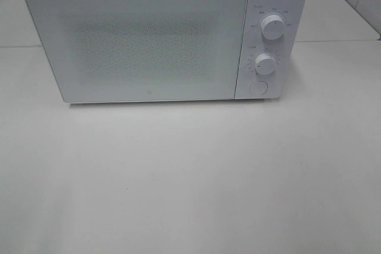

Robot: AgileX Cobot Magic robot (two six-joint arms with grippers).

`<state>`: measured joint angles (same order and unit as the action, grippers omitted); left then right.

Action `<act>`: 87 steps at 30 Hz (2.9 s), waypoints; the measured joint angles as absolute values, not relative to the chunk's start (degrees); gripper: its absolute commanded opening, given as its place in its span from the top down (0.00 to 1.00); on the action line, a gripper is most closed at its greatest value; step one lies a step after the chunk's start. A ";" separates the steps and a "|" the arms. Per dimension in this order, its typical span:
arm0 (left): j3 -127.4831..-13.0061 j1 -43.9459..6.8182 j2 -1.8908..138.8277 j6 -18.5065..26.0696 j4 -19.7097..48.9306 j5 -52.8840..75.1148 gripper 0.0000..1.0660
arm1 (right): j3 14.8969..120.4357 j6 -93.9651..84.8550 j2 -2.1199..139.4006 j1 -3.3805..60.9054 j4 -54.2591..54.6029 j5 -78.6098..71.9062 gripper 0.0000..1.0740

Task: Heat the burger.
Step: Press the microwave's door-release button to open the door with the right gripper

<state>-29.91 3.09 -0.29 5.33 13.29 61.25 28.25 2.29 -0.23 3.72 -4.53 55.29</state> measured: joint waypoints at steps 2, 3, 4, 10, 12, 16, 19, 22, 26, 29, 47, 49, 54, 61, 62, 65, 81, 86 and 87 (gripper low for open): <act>-29.91 3.09 -0.29 5.33 13.29 61.25 0.06 | 28.25 2.29 -0.23 3.72 -4.53 55.29 0.29; -29.91 3.09 -0.29 5.33 13.29 61.25 0.06 | 28.25 2.29 -0.23 3.72 -4.53 55.41 0.29; -29.91 3.09 -0.29 5.33 13.29 61.25 0.06 | 28.25 2.29 -0.23 3.72 -4.53 55.41 0.29; -29.91 3.09 -0.29 5.33 13.35 61.25 0.06 | 28.25 2.29 -0.23 3.72 -4.53 55.41 0.29; -29.91 3.09 -0.29 5.33 13.35 61.25 0.06 | 28.25 2.29 -0.23 3.72 -4.53 55.41 0.29; -29.91 3.09 -0.29 5.33 13.41 61.25 0.06 | 28.25 2.29 -0.23 3.67 -4.53 55.41 0.29; -29.91 3.09 -0.29 5.33 13.41 61.25 0.06 | 28.25 2.29 -0.23 3.67 -4.53 55.41 0.29; -29.91 3.09 -0.29 5.33 13.41 61.25 0.06 | 28.25 2.29 -0.23 3.67 -4.53 55.41 0.29; -29.91 3.09 -0.29 5.33 13.41 61.25 0.06 | 28.36 2.29 -0.23 3.67 -4.53 55.41 0.29; -29.91 3.09 -0.29 5.33 13.41 61.25 0.06 | 29.79 2.29 -0.11 3.67 -4.58 52.43 0.29; -29.91 3.09 -0.29 5.33 13.41 61.25 0.06 | 30.19 2.29 17.53 3.67 -6.07 28.82 0.33; -29.91 3.09 -0.29 5.33 13.41 61.25 0.06 | 30.19 2.29 21.49 3.67 -6.07 24.87 0.35; -29.91 3.09 -0.29 5.33 13.41 61.25 0.06 | 30.19 2.35 28.02 3.67 -7.45 18.56 0.40; -29.91 3.09 -0.29 5.33 13.41 61.25 0.06 | 30.19 6.30 38.22 3.67 -8.71 9.22 0.61; -29.91 3.09 -0.29 5.33 13.41 61.25 0.06 | 30.19 6.30 38.22 3.67 -8.71 9.22 0.61; -29.91 3.09 -0.29 5.33 13.41 61.25 0.06 | 30.19 9.00 41.48 3.67 -8.77 5.84 0.73; -29.91 3.09 -0.29 5.33 13.41 61.25 0.06 | 18.68 50.82 55.98 3.67 -8.77 -25.38 1.00; -29.91 3.09 -0.29 5.33 13.41 61.25 0.06 | 17.02 60.22 59.99 3.67 -9.45 -28.59 1.00; -29.91 3.09 -0.29 5.33 13.41 61.25 0.06 | 16.56 63.71 61.88 3.67 -10.14 -31.51 1.00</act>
<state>-29.91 3.09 -0.29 5.33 13.41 61.25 16.56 63.71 61.88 3.67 -10.14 -31.51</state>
